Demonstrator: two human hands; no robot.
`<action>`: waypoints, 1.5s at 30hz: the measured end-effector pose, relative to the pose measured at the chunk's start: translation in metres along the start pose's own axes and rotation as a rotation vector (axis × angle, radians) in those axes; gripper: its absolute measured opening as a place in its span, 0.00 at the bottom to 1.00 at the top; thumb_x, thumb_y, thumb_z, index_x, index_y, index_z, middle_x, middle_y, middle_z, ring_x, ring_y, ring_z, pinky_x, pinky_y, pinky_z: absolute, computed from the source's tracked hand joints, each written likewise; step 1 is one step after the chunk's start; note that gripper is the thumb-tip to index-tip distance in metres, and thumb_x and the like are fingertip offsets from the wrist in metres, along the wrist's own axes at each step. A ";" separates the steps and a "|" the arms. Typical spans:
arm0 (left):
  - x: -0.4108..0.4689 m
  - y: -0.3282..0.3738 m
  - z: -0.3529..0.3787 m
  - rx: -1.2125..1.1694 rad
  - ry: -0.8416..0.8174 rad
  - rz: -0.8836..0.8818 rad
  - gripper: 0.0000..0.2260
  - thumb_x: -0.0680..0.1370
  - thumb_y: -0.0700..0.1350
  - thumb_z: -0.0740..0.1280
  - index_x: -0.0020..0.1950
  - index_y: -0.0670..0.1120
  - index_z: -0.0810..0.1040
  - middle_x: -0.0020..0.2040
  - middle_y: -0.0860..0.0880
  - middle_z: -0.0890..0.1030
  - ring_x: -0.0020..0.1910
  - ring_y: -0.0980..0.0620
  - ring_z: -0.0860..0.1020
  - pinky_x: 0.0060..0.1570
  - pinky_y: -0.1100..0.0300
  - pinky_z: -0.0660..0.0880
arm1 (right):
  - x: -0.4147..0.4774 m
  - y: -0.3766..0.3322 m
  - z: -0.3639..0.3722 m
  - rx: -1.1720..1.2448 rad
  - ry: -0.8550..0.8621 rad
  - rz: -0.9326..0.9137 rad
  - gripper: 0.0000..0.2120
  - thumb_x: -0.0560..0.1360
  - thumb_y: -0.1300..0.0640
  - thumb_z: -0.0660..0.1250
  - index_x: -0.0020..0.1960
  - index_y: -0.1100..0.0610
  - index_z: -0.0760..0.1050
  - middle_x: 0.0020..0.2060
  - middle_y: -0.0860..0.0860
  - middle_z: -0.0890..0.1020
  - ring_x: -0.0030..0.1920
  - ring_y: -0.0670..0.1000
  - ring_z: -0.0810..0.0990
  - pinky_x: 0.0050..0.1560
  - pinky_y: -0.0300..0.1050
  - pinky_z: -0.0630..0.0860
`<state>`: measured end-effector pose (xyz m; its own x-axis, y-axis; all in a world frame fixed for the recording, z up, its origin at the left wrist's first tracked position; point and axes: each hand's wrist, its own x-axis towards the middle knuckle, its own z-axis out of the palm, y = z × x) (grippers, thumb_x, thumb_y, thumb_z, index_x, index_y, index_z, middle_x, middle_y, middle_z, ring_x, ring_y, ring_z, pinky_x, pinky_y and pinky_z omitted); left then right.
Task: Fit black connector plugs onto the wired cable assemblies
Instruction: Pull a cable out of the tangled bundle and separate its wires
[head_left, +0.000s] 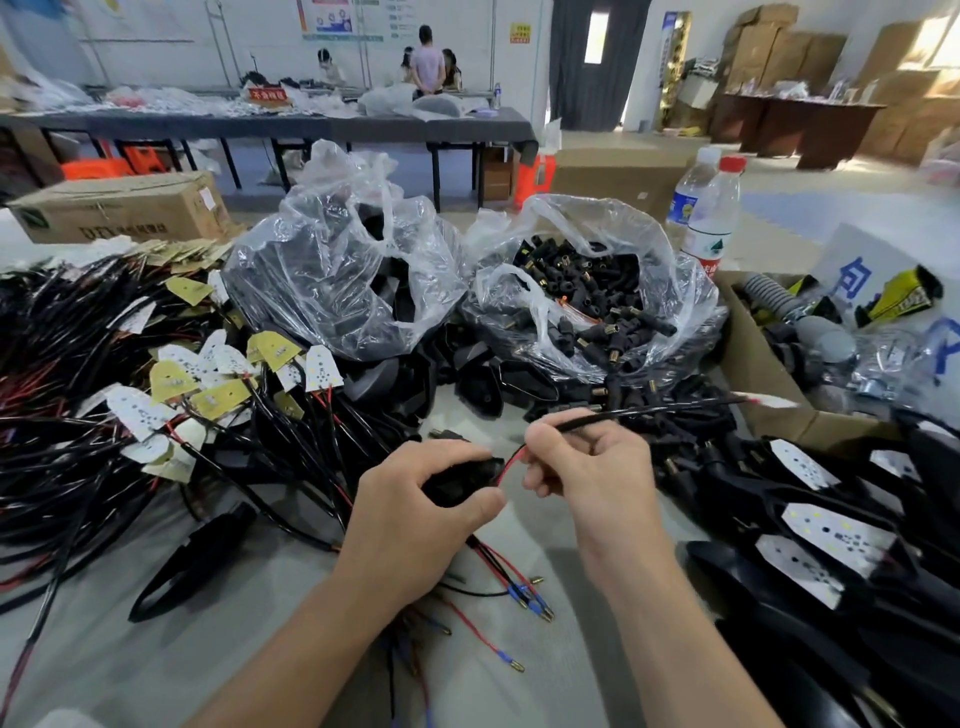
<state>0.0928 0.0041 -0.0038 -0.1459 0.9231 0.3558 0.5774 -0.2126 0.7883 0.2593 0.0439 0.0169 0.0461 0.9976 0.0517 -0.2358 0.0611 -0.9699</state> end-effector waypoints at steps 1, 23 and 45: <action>0.000 0.001 -0.001 -0.002 -0.021 0.016 0.14 0.65 0.56 0.76 0.50 0.67 0.85 0.51 0.67 0.83 0.54 0.68 0.79 0.52 0.79 0.68 | -0.002 0.001 0.003 -0.007 -0.032 0.020 0.04 0.76 0.68 0.71 0.42 0.62 0.80 0.30 0.57 0.82 0.26 0.51 0.76 0.28 0.40 0.73; -0.006 0.009 0.001 -0.027 0.195 -0.061 0.09 0.73 0.55 0.65 0.37 0.57 0.83 0.30 0.60 0.80 0.30 0.60 0.77 0.30 0.70 0.68 | -0.005 -0.017 0.004 0.300 0.044 -0.019 0.09 0.82 0.70 0.61 0.47 0.61 0.76 0.36 0.59 0.85 0.30 0.51 0.82 0.33 0.41 0.80; 0.017 -0.015 -0.012 -0.233 0.492 -0.305 0.11 0.78 0.60 0.68 0.40 0.58 0.83 0.30 0.55 0.81 0.24 0.60 0.71 0.30 0.59 0.70 | -0.018 -0.020 0.016 0.294 -0.201 0.160 0.11 0.82 0.71 0.59 0.45 0.62 0.75 0.38 0.61 0.85 0.33 0.54 0.86 0.35 0.43 0.83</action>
<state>0.0716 0.0191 -0.0038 -0.6619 0.7091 0.2430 0.2689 -0.0779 0.9600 0.2478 0.0254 0.0386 -0.1978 0.9800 -0.0205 -0.4944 -0.1178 -0.8612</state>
